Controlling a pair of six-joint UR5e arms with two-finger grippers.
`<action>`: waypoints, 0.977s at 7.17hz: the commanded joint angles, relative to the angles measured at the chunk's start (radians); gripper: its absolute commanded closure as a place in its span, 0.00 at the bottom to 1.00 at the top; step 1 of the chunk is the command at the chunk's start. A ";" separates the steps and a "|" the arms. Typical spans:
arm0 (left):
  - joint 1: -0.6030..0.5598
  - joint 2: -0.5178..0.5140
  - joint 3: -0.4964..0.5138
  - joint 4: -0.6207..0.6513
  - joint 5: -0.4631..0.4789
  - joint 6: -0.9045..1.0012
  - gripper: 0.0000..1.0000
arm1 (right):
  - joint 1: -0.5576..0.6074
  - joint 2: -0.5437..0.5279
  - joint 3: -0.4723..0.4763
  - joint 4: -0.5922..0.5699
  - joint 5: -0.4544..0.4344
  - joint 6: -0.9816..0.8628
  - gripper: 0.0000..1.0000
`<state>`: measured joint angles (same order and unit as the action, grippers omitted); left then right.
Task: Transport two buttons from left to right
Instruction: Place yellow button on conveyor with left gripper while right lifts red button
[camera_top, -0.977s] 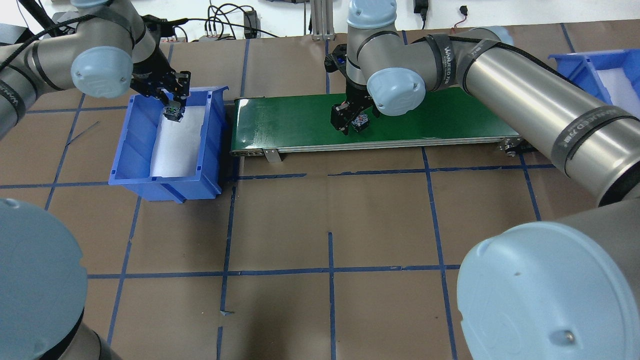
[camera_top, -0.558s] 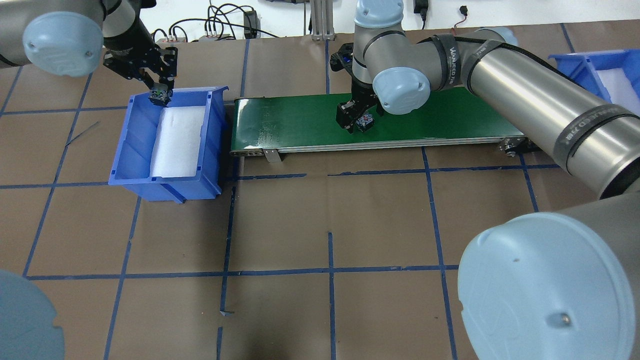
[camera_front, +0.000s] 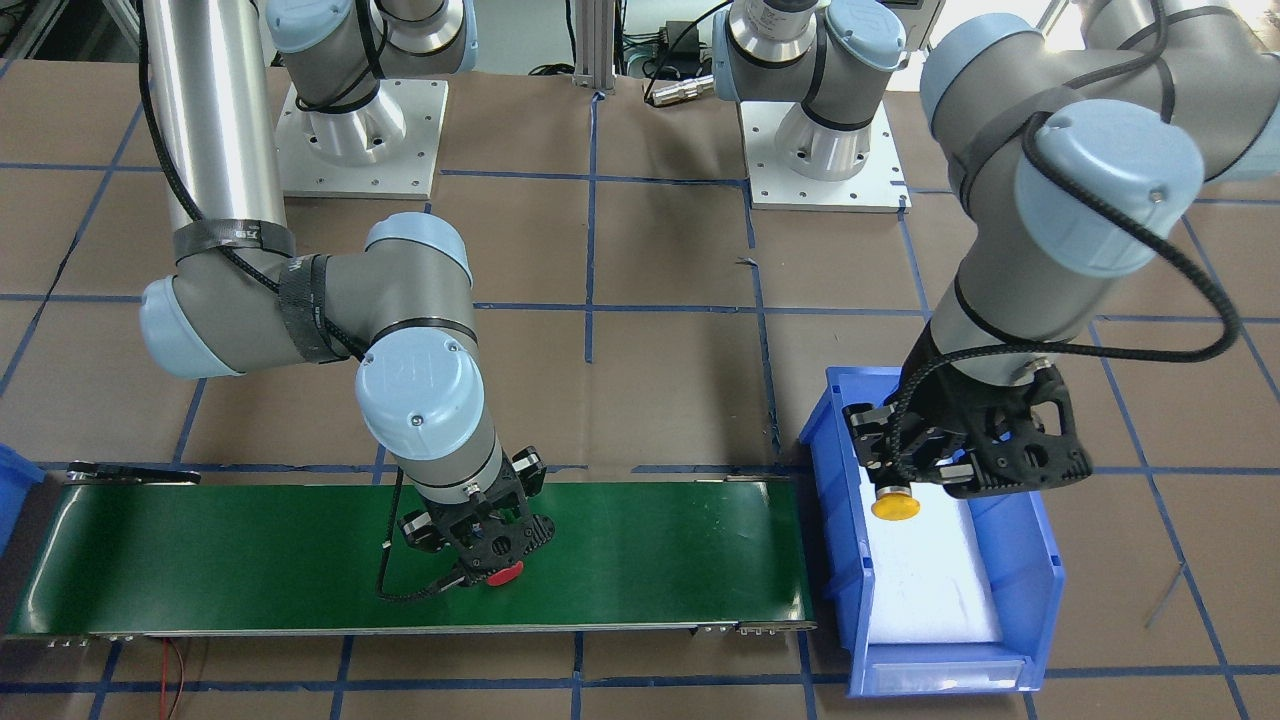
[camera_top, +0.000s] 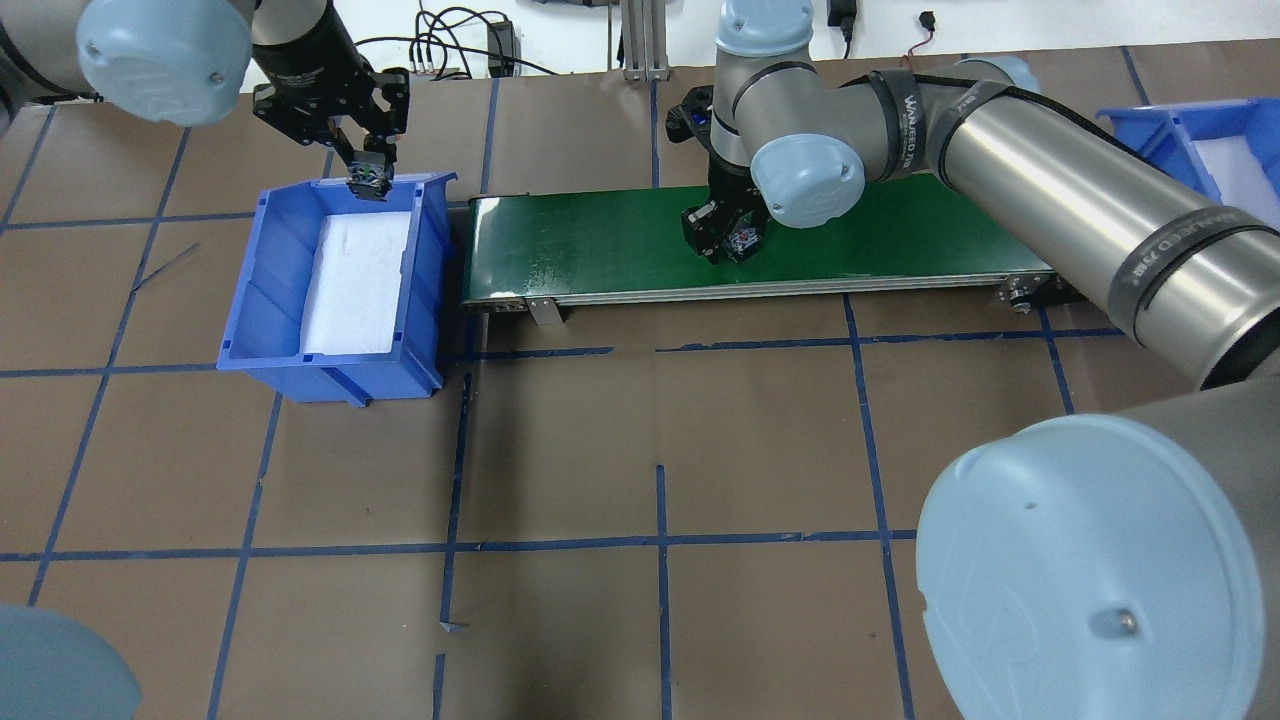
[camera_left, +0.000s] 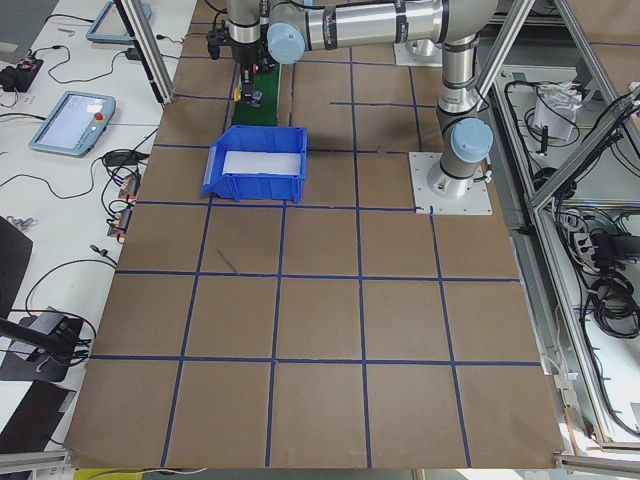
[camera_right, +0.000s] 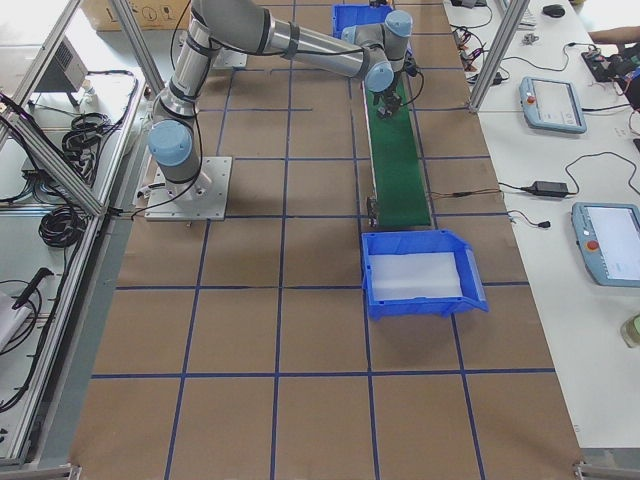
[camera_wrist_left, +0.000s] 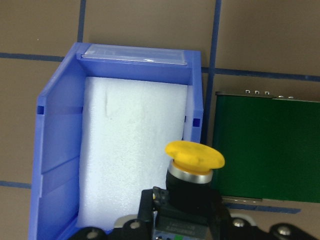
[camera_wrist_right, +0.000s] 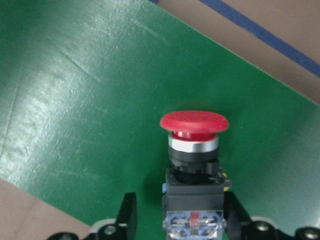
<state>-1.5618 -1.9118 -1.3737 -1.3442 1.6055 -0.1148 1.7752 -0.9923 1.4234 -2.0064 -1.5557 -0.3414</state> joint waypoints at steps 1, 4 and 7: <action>-0.056 -0.087 -0.004 0.048 -0.001 -0.066 0.62 | -0.010 -0.008 0.000 0.001 -0.006 0.001 0.89; -0.098 -0.139 -0.010 0.086 -0.004 -0.072 0.62 | -0.133 -0.092 -0.033 0.073 -0.029 0.001 0.89; -0.127 -0.174 -0.011 0.120 -0.001 -0.077 0.45 | -0.374 -0.213 -0.063 0.225 -0.037 -0.040 0.89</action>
<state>-1.6808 -2.0784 -1.3840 -1.2305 1.6028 -0.1917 1.5073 -1.1519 1.3680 -1.8455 -1.5910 -0.3560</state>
